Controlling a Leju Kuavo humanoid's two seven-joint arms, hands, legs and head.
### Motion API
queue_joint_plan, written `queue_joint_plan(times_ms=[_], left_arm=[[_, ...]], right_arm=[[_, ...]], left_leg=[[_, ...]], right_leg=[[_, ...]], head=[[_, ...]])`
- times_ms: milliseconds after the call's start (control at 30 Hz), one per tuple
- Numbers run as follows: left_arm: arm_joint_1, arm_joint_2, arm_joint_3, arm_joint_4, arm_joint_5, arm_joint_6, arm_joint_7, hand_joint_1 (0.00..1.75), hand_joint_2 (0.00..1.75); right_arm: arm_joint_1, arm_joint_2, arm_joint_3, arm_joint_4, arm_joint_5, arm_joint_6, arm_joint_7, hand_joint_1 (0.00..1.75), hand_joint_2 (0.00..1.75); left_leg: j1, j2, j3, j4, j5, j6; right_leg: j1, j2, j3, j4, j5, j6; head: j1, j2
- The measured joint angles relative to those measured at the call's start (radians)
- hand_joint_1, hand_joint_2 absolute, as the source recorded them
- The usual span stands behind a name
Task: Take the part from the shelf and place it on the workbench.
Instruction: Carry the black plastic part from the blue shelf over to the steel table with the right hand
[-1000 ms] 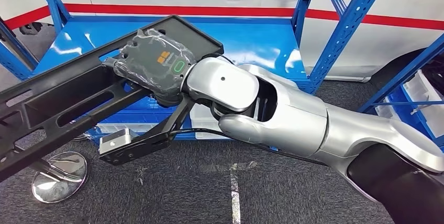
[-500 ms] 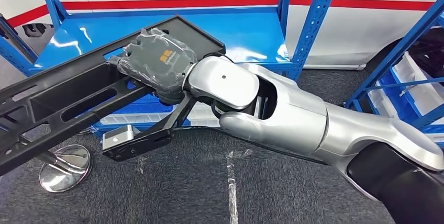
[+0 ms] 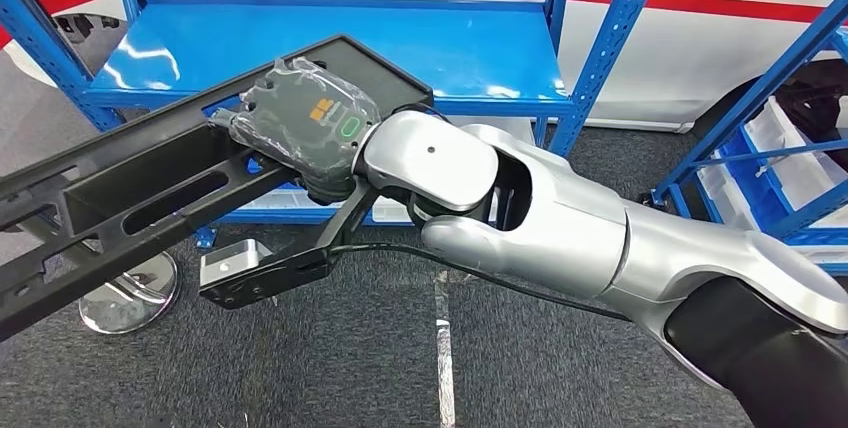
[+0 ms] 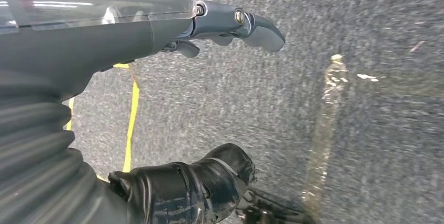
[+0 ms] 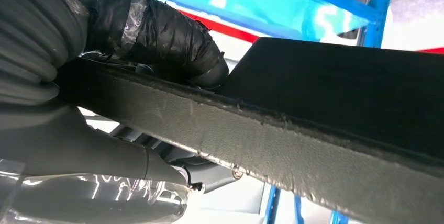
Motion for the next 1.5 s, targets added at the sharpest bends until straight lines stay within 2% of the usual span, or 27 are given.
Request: queue_joint_plan(times_ms=[67,133,200,233,333,400,467,500,567,600,667,733,833,900,967,1000,1033,1067,1133,1167,1233,1267,1333,1367,1400,1433,1500], left_arm=[[0.000,0.000,0.000,0.000,0.000,0.000,0.005,0.00,1.75],[0.000,0.000,0.000,0.000,0.000,0.000,0.010,0.00,1.75],[0.000,-0.002,0.000,0.000,0.000,0.001,0.014,0.00,1.75],[0.000,-0.003,0.000,0.000,0.000,0.002,0.015,0.00,1.75],[0.000,-0.003,0.000,0.000,0.000,0.003,0.018,0.00,1.75],[0.002,-0.005,0.000,0.000,0.000,0.003,0.019,0.00,1.75],[0.004,-0.003,0.000,0.000,0.000,0.003,0.021,0.00,1.75],[0.004,-0.002,0.000,0.000,0.000,0.003,0.021,0.00,1.75],[0.004,-0.001,0.000,0.000,-0.001,0.003,0.023,0.00,1.75],[0.004,-0.001,0.000,0.000,-0.002,0.003,0.024,0.00,1.75],[0.001,0.000,0.000,0.000,-0.005,0.002,0.025,0.00,1.75],[-0.002,0.001,0.000,0.000,-0.007,0.002,0.026,0.00,1.75],[0.000,-0.001,0.000,0.000,-0.008,0.000,0.026,0.00,1.75],[0.000,-0.002,0.000,0.000,-0.008,-0.001,0.026,0.00,1.75],[0.000,-0.001,0.000,0.000,-0.008,-0.001,0.025,0.00,1.75],[0.000,0.000,0.000,0.000,-0.008,-0.001,0.025,0.00,1.75],[0.000,0.001,0.000,0.000,-0.008,-0.001,0.024,0.00,1.75],[0.000,0.001,0.000,0.000,-0.008,-0.001,0.024,0.00,1.75],[0.000,0.001,0.000,0.000,-0.008,-0.001,0.024,0.00,1.75],[0.000,-0.001,0.000,0.000,-0.008,-0.001,0.024,0.00,1.75],[0.000,-0.003,0.000,0.001,-0.008,-0.002,0.024,0.00,1.75],[0.000,-0.004,0.000,0.001,-0.008,-0.002,0.024,0.00,1.75],[0.000,-0.003,0.000,0.001,-0.008,-0.003,0.023,0.00,1.75],[0.000,-0.003,0.000,0.001,-0.008,-0.003,0.024,0.00,1.75],[0.001,-0.003,0.000,0.001,-0.008,-0.003,0.024,0.00,1.75],[0.002,-0.002,0.000,0.002,-0.009,-0.003,0.025,0.00,1.75],[0.004,0.000,0.000,0.002,-0.010,-0.003,0.027,0.00,1.75]], right_arm=[[0.002,-0.001,0.000,0.001,0.000,0.000,0.000,1.75,1.75],[0.003,-0.001,0.000,0.001,0.000,-0.001,0.000,1.75,1.75],[0.001,-0.001,0.000,0.001,0.000,-0.001,0.000,1.75,1.75],[0.000,0.000,0.000,0.001,0.000,-0.002,0.000,1.75,1.75],[-0.002,0.000,0.000,0.001,-0.002,-0.001,0.001,1.75,1.75],[-0.003,0.000,0.000,0.001,-0.004,0.000,0.002,1.75,1.75],[-0.003,0.000,0.000,0.001,-0.007,0.000,0.002,1.75,1.75],[-0.002,0.000,0.000,0.002,-0.008,0.000,0.002,1.75,1.75],[-0.001,0.000,0.000,0.002,-0.009,0.001,0.003,1.75,1.75],[-0.001,0.000,0.000,0.003,-0.010,0.001,0.003,1.75,1.75],[-0.001,0.000,0.000,0.003,-0.013,0.001,0.005,1.75,1.75],[-0.002,-0.001,0.000,0.003,-0.015,0.001,0.008,1.75,1.75],[-0.001,-0.003,0.000,0.006,-0.017,0.001,0.009,1.75,1.75],[0.000,-0.006,0.001,0.009,-0.018,0.001,0.009,1.75,1.75],[0.001,-0.008,0.001,0.010,-0.019,0.001,0.009,1.75,1.75],[0.001,-0.008,0.001,0.011,-0.019,0.001,0.009,1.75,1.75],[0.002,-0.008,0.001,0.012,-0.019,0.002,0.009,1.75,1.75],[0.003,-0.009,0.001,0.013,-0.019,0.002,0.009,1.75,1.75],[0.003,-0.009,0.001,0.015,-0.019,0.001,0.009,1.75,1.75],[0.002,-0.009,0.001,0.015,-0.019,0.001,0.009,1.75,1.75],[0.000,-0.008,0.001,0.015,-0.019,0.002,0.009,1.75,1.75],[-0.002,-0.008,0.001,0.016,-0.019,0.002,0.009,1.75,1.75],[-0.006,-0.008,0.001,0.016,-0.020,0.004,0.009,1.75,1.75],[-0.006,-0.008,0.001,0.017,-0.020,0.004,0.009,1.75,1.75],[-0.007,-0.008,0.001,0.018,-0.020,0.004,0.008,1.75,1.75],[-0.007,-0.008,0.001,0.019,-0.020,0.004,0.007,1.75,1.75],[-0.008,-0.008,0.001,0.021,-0.020,0.004,0.006,1.75,1.75]], left_leg=[[-0.001,0.000,-0.023,0.001,0.017,-0.003],[-0.002,-0.001,-0.040,0.001,0.033,-0.006],[-0.001,-0.001,-0.050,-0.003,0.049,-0.014],[0.002,0.000,-0.052,-0.008,0.058,-0.020],[0.006,-0.002,-0.058,-0.028,0.076,-0.040],[0.004,-0.003,-0.077,0.014,0.018,-0.046],[0.004,-0.003,-0.105,0.133,-0.076,-0.051],[0.005,-0.003,-0.114,0.192,-0.101,-0.055],[0.008,-0.003,-0.099,0.238,-0.085,-0.066],[0.011,-0.002,-0.072,0.214,-0.057,-0.072],[0.016,-0.003,0.001,0.112,-0.044,-0.087],[0.015,-0.008,0.036,0.050,-0.068,-0.080],[0.016,-0.008,0.017,0.054,-0.060,-0.048],[0.014,-0.005,-0.004,0.056,-0.043,-0.029],[0.009,-0.004,-0.026,0.056,-0.023,-0.014],[0.005,-0.004,-0.037,0.055,-0.014,-0.011],[0.001,-0.004,-0.049,0.055,-0.004,-0.009],[-0.006,-0.004,-0.061,0.055,0.006,-0.007],[-0.019,-0.005,-0.082,0.053,0.026,-0.005],[-0.024,-0.005,-0.089,0.048,0.037,-0.005],[-0.024,-0.004,-0.090,0.028,0.063,-0.008],[-0.020,-0.003,-0.088,0.014,0.078,-0.012],[-0.015,-0.003,-0.084,-0.017,0.107,-0.021],[-0.016,-0.004,-0.087,-0.024,0.104,-0.026],[-0.018,-0.005,-0.093,-0.014,0.079,-0.030],[-0.018,-0.006,-0.103,0.021,0.032,-0.035],[-0.014,-0.006,-0.122,0.137,-0.067,-0.048]], right_leg=[[-0.003,0.000,0.032,0.006,0.026,-0.001],[0.001,0.001,0.121,-0.110,0.074,-0.015],[0.008,0.001,0.203,-0.242,0.077,-0.029],[0.011,0.001,0.220,-0.277,0.073,-0.032],[0.010,0.000,0.219,-0.316,0.109,-0.037],[0.001,-0.005,0.210,-0.342,0.138,-0.043],[0.000,-0.007,0.187,-0.342,0.157,-0.045],[-0.002,-0.008,0.173,-0.336,0.163,-0.044],[-0.006,-0.010,0.140,-0.314,0.172,-0.038],[-0.010,-0.011,0.122,-0.299,0.174,-0.035],[-0.013,-0.010,0.085,-0.265,0.177,-0.024],[-0.008,-0.007,0.060,-0.239,0.183,-0.012],[-0.006,-0.004,0.041,-0.229,0.190,0.002],[-0.009,-0.004,0.021,-0.179,0.132,0.009],[-0.009,-0.005,-0.005,-0.064,0.035,0.013],[-0.008,-0.005,-0.013,-0.007,0.003,0.012],[-0.005,-0.004,-0.011,0.032,-0.007,0.008],[-0.002,-0.004,0.005,0.040,0.004,0.000],[0.013,-0.004,0.085,-0.041,0.052,-0.030],[0.022,-0.005,0.139,-0.114,0.057,-0.050],[0.035,-0.011,0.212,-0.234,0.053,-0.074],[0.039,-0.013,0.223,-0.265,0.054,-0.078],[0.039,-0.016,0.223,-0.304,0.094,-0.081],[0.036,-0.018,0.223,-0.327,0.117,-0.082],[0.032,-0.021,0.221,-0.349,0.139,-0.084],[0.027,-0.023,0.215,-0.363,0.160,-0.082],[0.023,-0.024,0.186,-0.365,0.186,-0.076]], head=[[0.000,0.000],[0.000,0.000],[-0.001,0.000],[0.000,0.000],[0.004,0.000],[0.001,0.000],[-0.002,0.000],[-0.002,0.000],[-0.002,0.000],[-0.002,0.000],[-0.005,0.000],[-0.006,0.000],[-0.004,0.000],[-0.001,0.000],[0.002,0.000],[0.002,0.000],[0.002,0.000],[0.002,0.000],[0.001,0.000],[0.000,0.000],[-0.001,0.000],[0.000,0.000],[0.005,0.000],[0.005,0.000],[0.005,0.000],[0.005,0.000],[0.005,0.000]])
